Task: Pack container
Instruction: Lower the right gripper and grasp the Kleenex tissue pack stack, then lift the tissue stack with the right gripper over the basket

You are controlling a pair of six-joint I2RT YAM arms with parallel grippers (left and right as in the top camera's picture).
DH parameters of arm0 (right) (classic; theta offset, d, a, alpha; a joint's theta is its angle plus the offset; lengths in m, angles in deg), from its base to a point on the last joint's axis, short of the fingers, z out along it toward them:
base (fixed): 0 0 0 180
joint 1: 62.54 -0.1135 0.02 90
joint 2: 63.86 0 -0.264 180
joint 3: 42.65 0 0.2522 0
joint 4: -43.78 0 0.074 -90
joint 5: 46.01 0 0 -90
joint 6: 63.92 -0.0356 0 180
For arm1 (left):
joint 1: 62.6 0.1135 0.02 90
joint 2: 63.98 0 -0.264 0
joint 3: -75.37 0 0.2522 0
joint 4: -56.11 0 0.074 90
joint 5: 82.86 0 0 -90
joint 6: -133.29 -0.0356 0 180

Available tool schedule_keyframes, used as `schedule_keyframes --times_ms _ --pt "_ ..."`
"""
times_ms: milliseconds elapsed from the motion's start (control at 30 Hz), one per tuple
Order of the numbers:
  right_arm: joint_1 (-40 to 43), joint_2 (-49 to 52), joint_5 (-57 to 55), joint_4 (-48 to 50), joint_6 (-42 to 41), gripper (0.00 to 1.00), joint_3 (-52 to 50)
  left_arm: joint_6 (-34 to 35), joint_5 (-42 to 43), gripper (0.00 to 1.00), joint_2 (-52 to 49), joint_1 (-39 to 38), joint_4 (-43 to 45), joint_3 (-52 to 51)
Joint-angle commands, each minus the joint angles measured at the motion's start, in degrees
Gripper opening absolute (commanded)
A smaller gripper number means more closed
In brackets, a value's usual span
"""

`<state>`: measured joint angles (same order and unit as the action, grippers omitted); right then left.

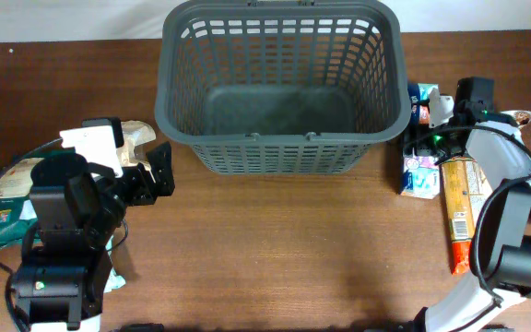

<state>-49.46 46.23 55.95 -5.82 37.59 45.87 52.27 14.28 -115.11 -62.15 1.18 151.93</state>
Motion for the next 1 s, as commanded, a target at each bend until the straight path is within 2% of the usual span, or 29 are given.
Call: schedule_keyframes --times_ms 0,100,200,267,333,433,467,733,967 --pt "-0.48 1.97 1.16 -0.13 -1.4 0.91 -0.33 -0.94 0.63 0.99 -0.02 0.09 -0.09 0.68" --pt "-0.48 3.32 1.16 -0.57 -1.53 0.9 -0.35 -0.94 0.63 0.99 -0.02 0.09 -0.09 0.68" --pt "-0.48 3.85 1.16 -0.79 -1.53 0.83 -0.37 -0.94 0.61 0.99 -0.02 0.09 -0.09 0.68" --pt "-0.48 3.87 1.14 -0.5 -1.53 0.64 -0.37 -0.94 0.61 0.99 -0.02 0.09 -0.09 0.68" --pt "-0.46 3.87 1.11 -0.31 -1.53 0.37 -0.35 -0.94 0.61 0.99 -0.02 0.09 -0.09 0.68" --pt "-0.42 3.87 1.11 -0.31 -1.53 0.1 -0.35 -0.94 0.61 0.99 -0.02 0.09 -0.09 0.68" --pt "-0.42 3.87 1.11 -0.33 -1.53 0.05 -0.35 -0.94 0.61 0.99 -0.02 0.09 -0.09 0.68" --pt "-0.11 2.86 1.18 -4.55 -1.53 0.04 1.7 -0.94 0.61 0.99 -0.02 0.09 -0.04 0.68" --pt "0.15 -3.23 0.92 -12.2 -1.53 0.04 13.92 -0.94 0.59 0.99 -0.02 0.09 -0.04 0.68"
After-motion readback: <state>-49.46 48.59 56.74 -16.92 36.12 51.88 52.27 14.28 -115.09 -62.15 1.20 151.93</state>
